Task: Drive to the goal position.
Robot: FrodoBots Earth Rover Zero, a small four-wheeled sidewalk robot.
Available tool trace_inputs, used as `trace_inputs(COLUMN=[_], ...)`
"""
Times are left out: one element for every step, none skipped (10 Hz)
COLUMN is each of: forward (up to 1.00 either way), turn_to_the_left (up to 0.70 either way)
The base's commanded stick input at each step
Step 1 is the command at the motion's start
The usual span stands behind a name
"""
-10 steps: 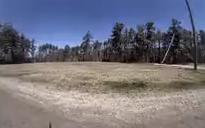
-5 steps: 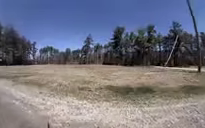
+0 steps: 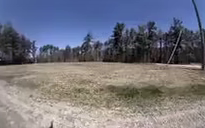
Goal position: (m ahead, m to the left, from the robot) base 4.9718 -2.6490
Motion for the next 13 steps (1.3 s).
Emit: trace_inputs(forward=[0.7,0.7,0.7,0.7,0.7,0.7,0.7,0.7,0.7,0.7,0.7,0.7,0.7], turn_to_the_left=[-0.31,-0.26,-0.2,-0.14,-0.08,-0.02,0.0,0.0,0.0,0.0,0.0,0.0,0.0])
